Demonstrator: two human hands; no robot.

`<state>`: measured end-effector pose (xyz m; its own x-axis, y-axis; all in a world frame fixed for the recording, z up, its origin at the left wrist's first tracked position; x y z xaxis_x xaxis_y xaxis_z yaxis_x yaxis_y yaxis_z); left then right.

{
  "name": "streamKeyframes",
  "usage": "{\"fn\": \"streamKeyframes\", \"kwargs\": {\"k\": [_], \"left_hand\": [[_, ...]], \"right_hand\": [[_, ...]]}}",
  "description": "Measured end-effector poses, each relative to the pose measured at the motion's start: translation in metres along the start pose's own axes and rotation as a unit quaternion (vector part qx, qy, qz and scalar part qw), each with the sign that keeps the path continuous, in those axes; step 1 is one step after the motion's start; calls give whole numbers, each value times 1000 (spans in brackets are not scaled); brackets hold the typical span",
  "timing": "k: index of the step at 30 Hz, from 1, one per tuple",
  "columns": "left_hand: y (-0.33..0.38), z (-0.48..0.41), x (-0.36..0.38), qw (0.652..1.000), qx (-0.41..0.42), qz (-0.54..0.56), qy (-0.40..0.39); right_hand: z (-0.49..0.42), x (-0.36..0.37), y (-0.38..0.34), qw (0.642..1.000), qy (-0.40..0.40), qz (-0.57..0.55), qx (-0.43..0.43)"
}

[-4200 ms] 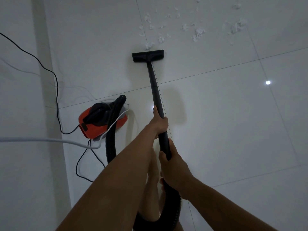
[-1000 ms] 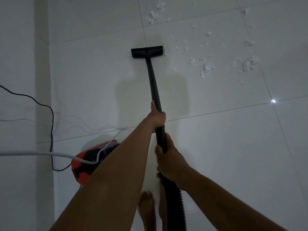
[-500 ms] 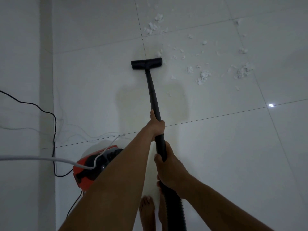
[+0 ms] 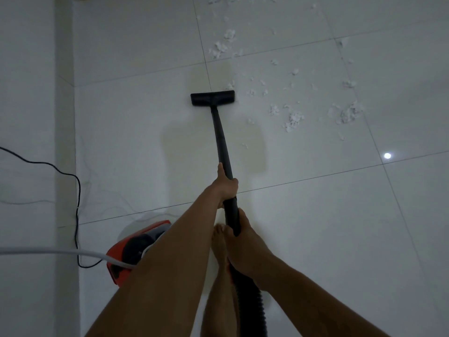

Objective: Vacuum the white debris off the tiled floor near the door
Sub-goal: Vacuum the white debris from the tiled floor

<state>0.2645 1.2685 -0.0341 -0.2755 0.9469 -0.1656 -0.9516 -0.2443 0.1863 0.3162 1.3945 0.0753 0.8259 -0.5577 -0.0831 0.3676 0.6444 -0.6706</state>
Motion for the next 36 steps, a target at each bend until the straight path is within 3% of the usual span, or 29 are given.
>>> {"fn": "streamKeyframes", "kwargs": {"k": [12,36], "left_hand": [[71,-30,-42,1000,16,-8,10],[144,-36,-79,999,41,-3,22]], "right_hand": [[-64,-16,-54,1000,6,4,-2],[-114,-35,-117,999,-12,45,-4]]}}
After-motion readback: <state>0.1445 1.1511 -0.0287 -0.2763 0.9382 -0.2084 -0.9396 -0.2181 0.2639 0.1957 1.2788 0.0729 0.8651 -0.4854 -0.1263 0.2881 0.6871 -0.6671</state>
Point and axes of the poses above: each hand's wrist, its own z-axis away from the middle knuckle, its own x-axis out of the palm, y = z × x, the point moved 8 cm from there along -z, towards the middle knuckle, and after that the axes turned 14 degrees about -x, right-handed, at the moved point
